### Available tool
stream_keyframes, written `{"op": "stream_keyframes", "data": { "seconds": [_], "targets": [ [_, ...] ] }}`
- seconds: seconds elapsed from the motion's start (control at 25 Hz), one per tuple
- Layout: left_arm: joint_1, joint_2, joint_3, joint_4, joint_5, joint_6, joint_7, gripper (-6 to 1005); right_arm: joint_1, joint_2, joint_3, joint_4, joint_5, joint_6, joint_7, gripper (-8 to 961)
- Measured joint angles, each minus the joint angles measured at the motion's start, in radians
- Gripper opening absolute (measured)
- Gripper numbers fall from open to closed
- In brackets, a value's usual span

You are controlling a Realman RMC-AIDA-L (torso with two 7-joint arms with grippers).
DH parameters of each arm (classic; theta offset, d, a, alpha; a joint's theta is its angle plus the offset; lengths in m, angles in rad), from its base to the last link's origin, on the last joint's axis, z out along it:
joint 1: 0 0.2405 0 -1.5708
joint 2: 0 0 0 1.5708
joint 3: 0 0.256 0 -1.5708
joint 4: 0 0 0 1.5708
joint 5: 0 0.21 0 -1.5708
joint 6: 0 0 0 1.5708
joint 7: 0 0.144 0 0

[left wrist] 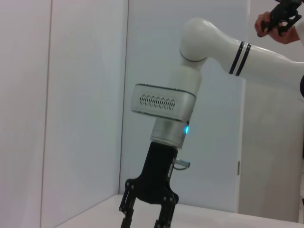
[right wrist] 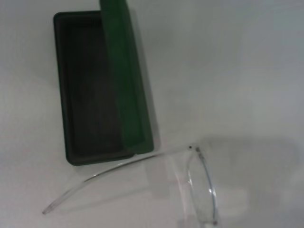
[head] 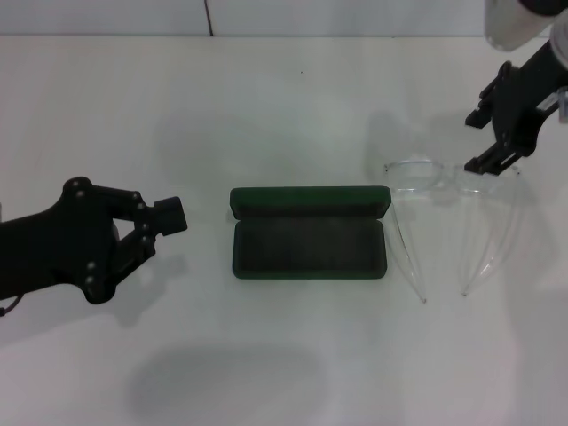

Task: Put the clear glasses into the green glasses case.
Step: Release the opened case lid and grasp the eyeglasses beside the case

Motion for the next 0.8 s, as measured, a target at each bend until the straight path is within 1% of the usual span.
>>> {"op": "stream_keyframes", "data": {
  "seconds": [0.08,0.16,0.28,0.48,0.72,0.8],
  "targets": [
    [0.001,0.000,0.000,-0.006,0.001,0.000,0.006,37,-0.002,0.006,-0.009,0.008,0.001,0.013,-0.009,480],
    [0.007,0.000,0.000,-0.008,0.001,0.000,0.014,37,-0.004,0.008,-0.018,0.012,0.004,0.020,-0.013,511],
    [0.011,0.000,0.000,-0.017,-0.001,0.000,0.025,37,-0.004,0.007,-0.018,0.030,0.004,0.025,-0.013,628],
    [0.012,0.000,0.000,-0.038,0.001,0.000,0.042,37,0.002,0.005,-0.022,0.078,0.002,0.065,-0.017,605],
    [0.008,0.000,0.000,-0.052,0.004,0.000,0.052,37,0.003,0.005,-0.027,0.141,0.009,0.144,-0.041,512],
    [0.006,0.000,0.000,-0.054,0.004,0.000,0.053,37,0.005,0.007,-0.027,0.161,0.011,0.161,-0.049,500]
  ]
}}
